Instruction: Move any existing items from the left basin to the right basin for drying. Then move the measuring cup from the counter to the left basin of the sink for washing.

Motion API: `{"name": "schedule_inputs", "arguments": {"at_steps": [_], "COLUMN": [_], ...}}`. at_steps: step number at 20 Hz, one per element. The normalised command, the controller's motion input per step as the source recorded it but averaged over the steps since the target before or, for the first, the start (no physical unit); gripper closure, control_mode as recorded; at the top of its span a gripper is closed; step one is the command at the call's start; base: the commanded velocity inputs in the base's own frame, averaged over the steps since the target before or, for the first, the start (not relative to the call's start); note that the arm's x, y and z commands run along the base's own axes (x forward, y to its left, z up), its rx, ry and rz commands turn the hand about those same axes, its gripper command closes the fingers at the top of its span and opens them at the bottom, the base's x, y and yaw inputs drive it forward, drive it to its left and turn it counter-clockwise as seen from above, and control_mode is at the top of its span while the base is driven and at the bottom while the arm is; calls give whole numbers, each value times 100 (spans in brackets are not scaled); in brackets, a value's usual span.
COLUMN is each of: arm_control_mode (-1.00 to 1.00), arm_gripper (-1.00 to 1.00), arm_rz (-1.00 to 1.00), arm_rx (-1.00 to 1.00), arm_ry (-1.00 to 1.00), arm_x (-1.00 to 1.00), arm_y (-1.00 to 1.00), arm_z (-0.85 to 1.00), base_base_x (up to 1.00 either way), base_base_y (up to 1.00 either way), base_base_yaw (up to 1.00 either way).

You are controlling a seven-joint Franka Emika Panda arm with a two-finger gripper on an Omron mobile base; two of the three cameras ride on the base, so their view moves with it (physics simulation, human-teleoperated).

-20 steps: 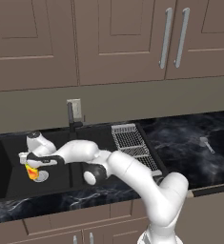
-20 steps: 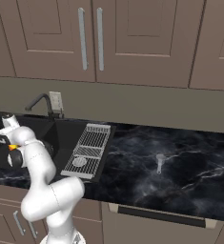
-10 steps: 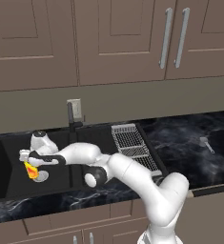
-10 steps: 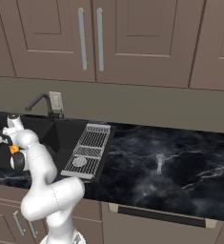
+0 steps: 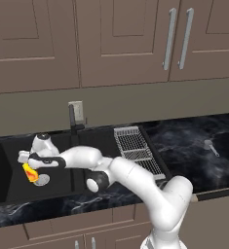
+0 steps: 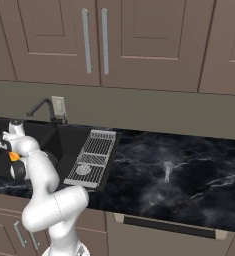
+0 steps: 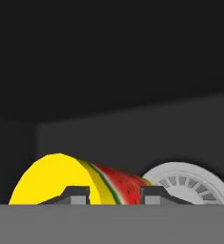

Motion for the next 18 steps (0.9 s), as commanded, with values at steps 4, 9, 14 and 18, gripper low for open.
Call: {"name": "schedule_inputs", "arguments": {"at_steps": [4, 9, 14, 18], "arm_control_mode": [-100, -100, -100, -100], "arm_gripper": [100, 100, 100, 100], "arm_rz": [0, 0, 0, 0], "arm_rx": [0, -3, -7, -7], "arm_ry": [7, 5, 0, 0], "arm_x": [-5, -9, -15, -24], "arm_y": [9, 3, 0, 3], "arm_z": [20, 41, 51, 44], "base_base_x": [0, 0, 0, 0], "base_base_y": [0, 0, 0, 0], "base_base_yaw": [0, 0, 0, 0]}}
